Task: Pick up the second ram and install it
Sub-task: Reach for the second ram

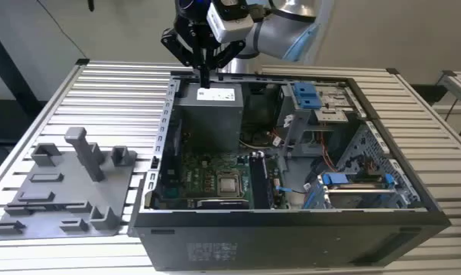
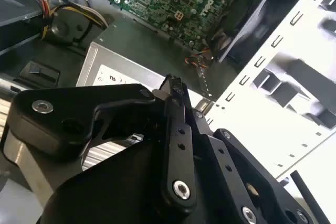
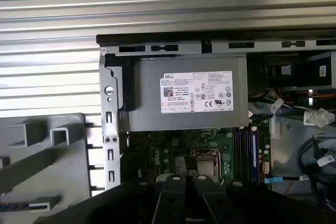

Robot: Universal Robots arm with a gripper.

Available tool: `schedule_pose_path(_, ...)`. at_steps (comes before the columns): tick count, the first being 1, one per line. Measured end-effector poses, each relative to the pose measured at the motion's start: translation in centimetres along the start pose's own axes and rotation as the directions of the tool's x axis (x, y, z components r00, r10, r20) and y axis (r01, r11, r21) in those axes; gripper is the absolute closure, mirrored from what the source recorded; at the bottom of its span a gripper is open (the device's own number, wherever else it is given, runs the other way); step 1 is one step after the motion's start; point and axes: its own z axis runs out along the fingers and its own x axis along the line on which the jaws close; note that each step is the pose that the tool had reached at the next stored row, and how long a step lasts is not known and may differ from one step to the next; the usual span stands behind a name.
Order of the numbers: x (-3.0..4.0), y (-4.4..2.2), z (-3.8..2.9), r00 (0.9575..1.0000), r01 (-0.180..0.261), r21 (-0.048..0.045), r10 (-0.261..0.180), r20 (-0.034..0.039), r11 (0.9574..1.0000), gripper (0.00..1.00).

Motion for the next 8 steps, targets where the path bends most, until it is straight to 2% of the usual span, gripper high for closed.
schedule_pose_path(8, 0.00, 0.00, 0.00, 1.0000, 0.000, 0.0002, 0.000, 0.0000, 1.0000, 0.89)
